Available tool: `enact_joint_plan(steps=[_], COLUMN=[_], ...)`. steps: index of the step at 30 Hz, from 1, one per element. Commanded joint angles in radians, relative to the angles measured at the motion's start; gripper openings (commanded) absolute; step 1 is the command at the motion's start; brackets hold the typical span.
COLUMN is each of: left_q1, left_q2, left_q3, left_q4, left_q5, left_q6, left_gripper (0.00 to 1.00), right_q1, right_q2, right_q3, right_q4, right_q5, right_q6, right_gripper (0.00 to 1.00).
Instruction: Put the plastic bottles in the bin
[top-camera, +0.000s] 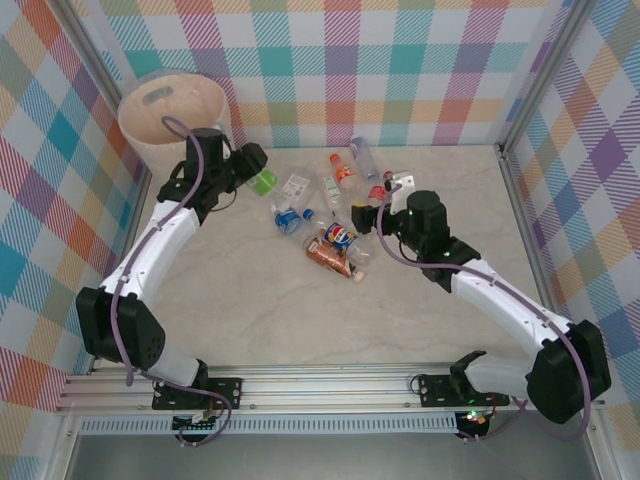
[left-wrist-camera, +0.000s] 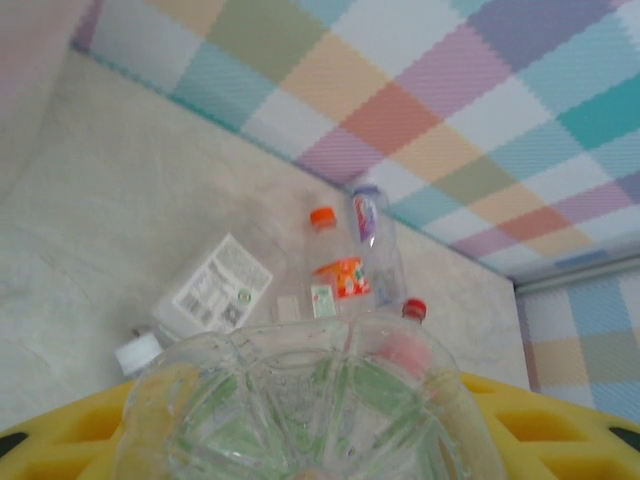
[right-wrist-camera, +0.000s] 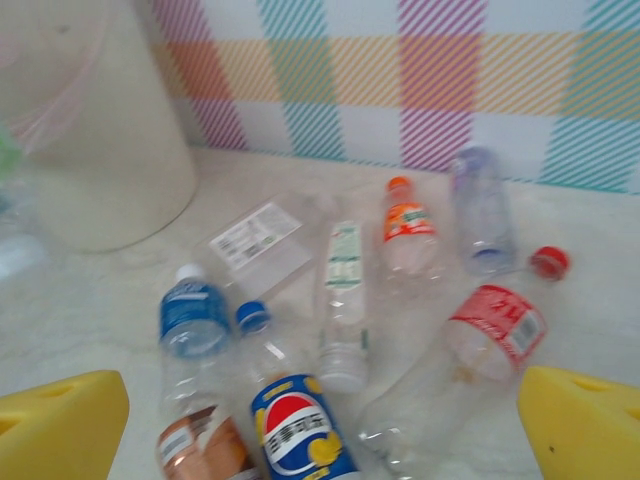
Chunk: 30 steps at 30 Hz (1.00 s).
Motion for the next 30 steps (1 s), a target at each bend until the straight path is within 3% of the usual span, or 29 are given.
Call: enact_joint_plan(steps=[1, 6, 20, 25, 30], left_q1=[0.015, 0.032, 0.143, 0.184, 0.238], left_q2=[-0.062, -0.064, 0.026, 0.105, 0.198], left_q3=[0.048, 0.096, 0.264, 0.335, 0.404], left_q4=[0.090, 0.162, 0.384, 0.395, 0.343], left_q5=[-0.093, -0.172, -0.463, -0.489, -0.448], left_q6=[0.051, 0.101, 0.304, 0.334, 0.290], left_gripper=[0.47, 0.48, 0.49, 0.50, 0.50], right_q1=[-0.005, -0.010, -0.017, -0.017, -0.017], right_q2=[-0.053, -0.074, -0.086, -0.095, -0.108], right_q3=[-0.032, -0.040, -0.044, -0.043, -0.042], right_q4=[0.106, 0.066, 0.045, 0.032, 0.015], right_q5=[0.148, 0.213, 0.225, 0.224, 0.228], right_q6=[0.022, 0.032, 0.053, 0.063, 0.067], right_gripper=[1.00, 1.00, 1.00, 1.00, 1.00])
